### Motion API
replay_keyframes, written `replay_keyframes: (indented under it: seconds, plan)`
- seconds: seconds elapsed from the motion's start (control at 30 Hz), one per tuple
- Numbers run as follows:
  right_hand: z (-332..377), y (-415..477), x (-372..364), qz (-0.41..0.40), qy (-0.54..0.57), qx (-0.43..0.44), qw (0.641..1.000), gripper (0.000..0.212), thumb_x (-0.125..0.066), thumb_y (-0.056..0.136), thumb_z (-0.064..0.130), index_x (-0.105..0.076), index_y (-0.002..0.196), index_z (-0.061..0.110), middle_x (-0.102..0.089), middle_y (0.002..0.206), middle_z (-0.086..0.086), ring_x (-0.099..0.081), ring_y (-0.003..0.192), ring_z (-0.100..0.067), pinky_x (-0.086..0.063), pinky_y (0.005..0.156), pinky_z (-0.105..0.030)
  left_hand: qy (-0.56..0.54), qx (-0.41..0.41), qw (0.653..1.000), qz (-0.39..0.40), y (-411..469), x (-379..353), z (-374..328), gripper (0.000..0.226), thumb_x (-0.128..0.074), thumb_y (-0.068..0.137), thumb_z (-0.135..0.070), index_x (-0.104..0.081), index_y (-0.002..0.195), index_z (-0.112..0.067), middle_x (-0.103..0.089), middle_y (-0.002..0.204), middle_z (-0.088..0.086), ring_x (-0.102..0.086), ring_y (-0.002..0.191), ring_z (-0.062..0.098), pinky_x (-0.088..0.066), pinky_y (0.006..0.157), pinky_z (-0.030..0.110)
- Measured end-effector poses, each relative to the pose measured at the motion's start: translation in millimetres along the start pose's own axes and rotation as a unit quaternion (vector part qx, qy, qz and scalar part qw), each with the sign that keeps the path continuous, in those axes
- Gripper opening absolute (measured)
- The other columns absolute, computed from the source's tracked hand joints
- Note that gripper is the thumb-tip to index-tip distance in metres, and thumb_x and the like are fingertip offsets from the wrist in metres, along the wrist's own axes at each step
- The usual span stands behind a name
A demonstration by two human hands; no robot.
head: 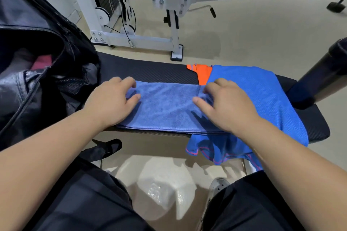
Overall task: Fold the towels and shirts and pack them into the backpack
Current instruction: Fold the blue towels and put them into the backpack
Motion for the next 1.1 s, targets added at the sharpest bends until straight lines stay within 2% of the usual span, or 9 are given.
replay_keyframes:
  seconds: [0.1,0.17,0.27,0.47,0.63,0.73,0.87,0.97,1.1]
  plan:
    - [17,10,-45,0.168,-0.039,-0.013,0.985,0.076,-0.023,0.091,0.077,-0.021,0.157,0.040,-0.015,0.167,-0.005,-0.018,0.151,-0.036,-0.018,0.122,-0.052,0.185,0.012,0.980,0.071,4,-22,-1,0.059,-0.034,0.092,-0.067,-0.037,0.142,-0.036,-0.053,0.115,0.009,-0.052,0.101,0.033,-0.046,0.082,0.041]
    - [9,8,-72,0.219,-0.069,-0.030,0.973,0.081,-0.012,0.087,0.083,0.005,0.157,0.046,0.015,0.168,0.003,0.011,0.154,-0.033,0.002,0.123,-0.056,0.282,-0.015,0.955,0.088,1,-33,-5,0.069,-0.015,0.093,-0.068,-0.025,0.153,-0.035,-0.052,0.119,0.009,-0.048,0.102,0.030,-0.041,0.082,0.041]
    - [-6,6,-84,0.191,-0.084,-0.036,0.977,0.085,-0.004,0.082,0.088,0.014,0.155,0.048,0.026,0.165,0.004,0.024,0.152,-0.030,0.010,0.121,-0.058,0.292,-0.028,0.953,0.079,-5,-41,-7,0.081,0.002,0.091,-0.065,-0.020,0.159,-0.026,-0.052,0.115,0.012,-0.046,0.096,0.031,-0.040,0.080,0.042]
    - [1,12,-76,0.168,-0.075,-0.047,0.982,0.084,-0.005,0.083,0.086,0.005,0.157,0.046,0.018,0.167,0.003,0.017,0.154,-0.031,0.008,0.121,-0.059,0.155,-0.089,0.983,0.041,-1,-39,-4,0.074,-0.024,0.093,-0.063,-0.044,0.150,-0.020,-0.056,0.111,0.013,-0.050,0.094,0.035,-0.047,0.081,0.047]
    - [24,25,-73,0.109,-0.055,-0.006,0.993,0.083,-0.008,0.086,0.083,0.002,0.158,0.043,0.015,0.168,0.002,0.016,0.154,-0.032,0.006,0.121,-0.060,-0.141,0.037,0.988,0.054,10,-26,4,0.062,-0.074,0.082,-0.049,-0.048,0.138,-0.042,-0.055,0.117,-0.005,-0.051,0.107,0.014,-0.043,0.094,0.034]
    - [26,28,-89,0.136,-0.079,-0.008,0.988,0.083,-0.004,0.086,0.084,0.008,0.157,0.043,0.018,0.167,0.001,0.021,0.152,-0.032,0.008,0.120,-0.062,-0.228,0.110,0.964,0.080,15,-22,3,0.044,-0.081,0.080,-0.036,-0.060,0.117,-0.043,-0.058,0.097,-0.018,-0.052,0.075,-0.010,-0.039,0.071,0.016]
    - [25,28,-90,0.139,-0.086,-0.009,0.987,0.083,-0.003,0.086,0.084,0.009,0.157,0.043,0.018,0.167,-0.001,0.022,0.152,-0.033,0.011,0.118,-0.064,-0.304,0.147,0.936,0.098,19,-18,7,0.027,-0.078,0.085,-0.025,-0.069,0.108,-0.035,-0.054,0.073,-0.011,-0.049,0.054,-0.005,-0.036,0.052,0.008]
    - [32,25,-83,0.111,-0.075,0.004,0.991,0.084,-0.005,0.087,0.083,0.006,0.158,0.040,0.017,0.168,-0.001,0.022,0.152,-0.032,0.012,0.118,-0.064,-0.327,0.143,0.925,0.135,16,-17,9,0.037,-0.078,0.084,-0.012,-0.070,0.113,-0.035,-0.069,0.097,-0.010,-0.057,0.063,-0.002,-0.047,0.065,0.010]
    - [39,23,-91,0.135,-0.062,0.019,0.989,0.086,-0.008,0.088,0.083,0.008,0.159,0.037,0.020,0.167,0.002,0.023,0.152,-0.031,0.010,0.118,-0.063,-0.387,0.155,0.898,0.139,13,-17,14,0.056,-0.077,0.082,0.003,-0.068,0.123,-0.033,-0.073,0.114,0.005,-0.070,0.089,0.022,-0.059,0.092,0.037]
Point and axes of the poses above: each hand's wrist, its own y-axis towards the middle knuckle, its own x-axis out of the back of the hand, z = x × y, the point moved 6 cm from there along y, towards the middle knuckle
